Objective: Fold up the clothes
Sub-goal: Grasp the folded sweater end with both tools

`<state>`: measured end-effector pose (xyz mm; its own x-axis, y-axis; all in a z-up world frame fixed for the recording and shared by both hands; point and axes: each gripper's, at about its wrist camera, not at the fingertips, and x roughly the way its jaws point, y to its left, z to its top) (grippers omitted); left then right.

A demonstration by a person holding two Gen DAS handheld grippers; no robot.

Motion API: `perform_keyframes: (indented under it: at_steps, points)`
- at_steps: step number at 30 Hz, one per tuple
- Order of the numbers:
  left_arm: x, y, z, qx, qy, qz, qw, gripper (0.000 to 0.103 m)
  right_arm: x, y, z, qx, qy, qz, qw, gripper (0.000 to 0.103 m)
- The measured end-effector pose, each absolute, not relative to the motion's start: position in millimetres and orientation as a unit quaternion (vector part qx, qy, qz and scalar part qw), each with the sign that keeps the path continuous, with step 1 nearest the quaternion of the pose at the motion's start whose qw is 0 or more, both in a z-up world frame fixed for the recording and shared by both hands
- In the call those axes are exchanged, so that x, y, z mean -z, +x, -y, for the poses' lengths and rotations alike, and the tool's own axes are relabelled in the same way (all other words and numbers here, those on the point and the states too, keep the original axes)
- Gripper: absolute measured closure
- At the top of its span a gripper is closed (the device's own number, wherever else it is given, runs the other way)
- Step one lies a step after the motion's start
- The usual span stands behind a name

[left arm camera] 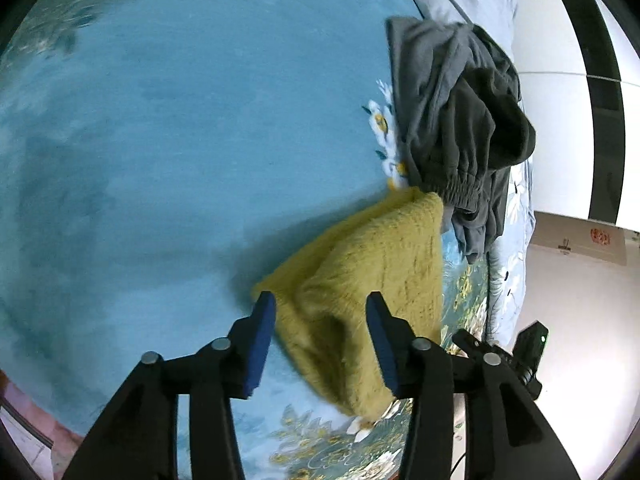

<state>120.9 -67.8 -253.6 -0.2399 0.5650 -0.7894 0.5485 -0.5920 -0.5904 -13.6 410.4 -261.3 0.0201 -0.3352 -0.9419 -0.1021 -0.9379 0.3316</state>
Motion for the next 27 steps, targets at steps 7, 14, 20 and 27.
perform_keyframes:
  at_steps: [7,14,20,27]
  points:
    - [275,87,49,-0.629,-0.634,0.45,0.001,0.052,261,41,-421,0.695,0.677,0.231,0.075,0.067]
    - [270,82,36,-0.639,-0.633,0.432,0.058,0.082,294,117,-435,0.669,0.673,0.313,0.047,0.066]
    - [292,99,43,-0.641,-0.679,0.357,0.02,0.082,305,151,-438,0.658,0.634,0.406,0.026,0.063]
    - [298,84,31,-0.657,-0.696,0.29,0.023,0.078,314,156,-432,0.652,0.604,0.458,0.011,0.052]
